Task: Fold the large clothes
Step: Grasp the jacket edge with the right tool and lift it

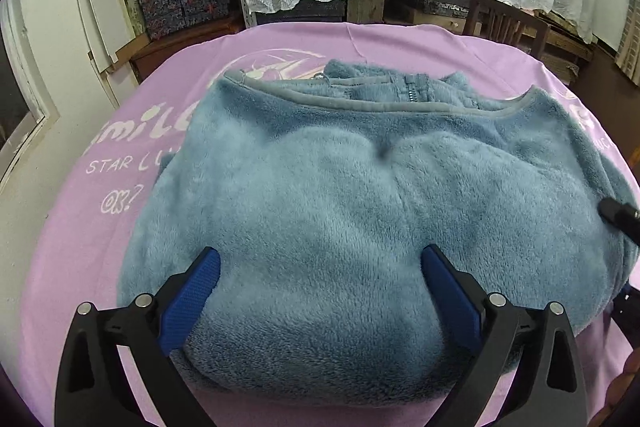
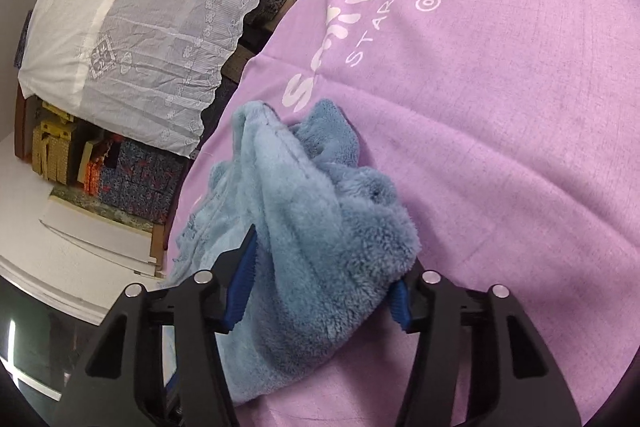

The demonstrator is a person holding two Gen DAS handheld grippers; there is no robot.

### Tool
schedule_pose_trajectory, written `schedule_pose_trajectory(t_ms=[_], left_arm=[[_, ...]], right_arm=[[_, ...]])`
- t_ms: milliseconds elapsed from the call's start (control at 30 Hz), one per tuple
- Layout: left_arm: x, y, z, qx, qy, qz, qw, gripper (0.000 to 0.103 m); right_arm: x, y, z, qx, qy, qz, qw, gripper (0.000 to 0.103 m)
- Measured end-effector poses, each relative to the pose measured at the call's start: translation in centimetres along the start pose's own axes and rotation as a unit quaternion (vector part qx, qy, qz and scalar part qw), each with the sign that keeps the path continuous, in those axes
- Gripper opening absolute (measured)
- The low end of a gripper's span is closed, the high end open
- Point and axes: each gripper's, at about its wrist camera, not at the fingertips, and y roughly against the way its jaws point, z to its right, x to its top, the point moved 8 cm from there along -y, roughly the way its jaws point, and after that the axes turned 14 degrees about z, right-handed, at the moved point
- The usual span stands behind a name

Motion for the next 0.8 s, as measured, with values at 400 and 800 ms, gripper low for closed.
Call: schedule_pose_trajectory(t_ms=[400,800], left_arm=[[-0.2,-0.4,0.0,-0.004,-0.007,-0.005,1.0,0.1],[2.9,1.7,-5.3,-0.077,0.09,-0.012,0.9929,0.089]], right_arm=[[-0.3,-0.1,0.4,0.008,-0.002,-0.009,1.0,0.039],[0.0,1.1,-3.3,-0.003,0.102,0.038,0.994,0.028]])
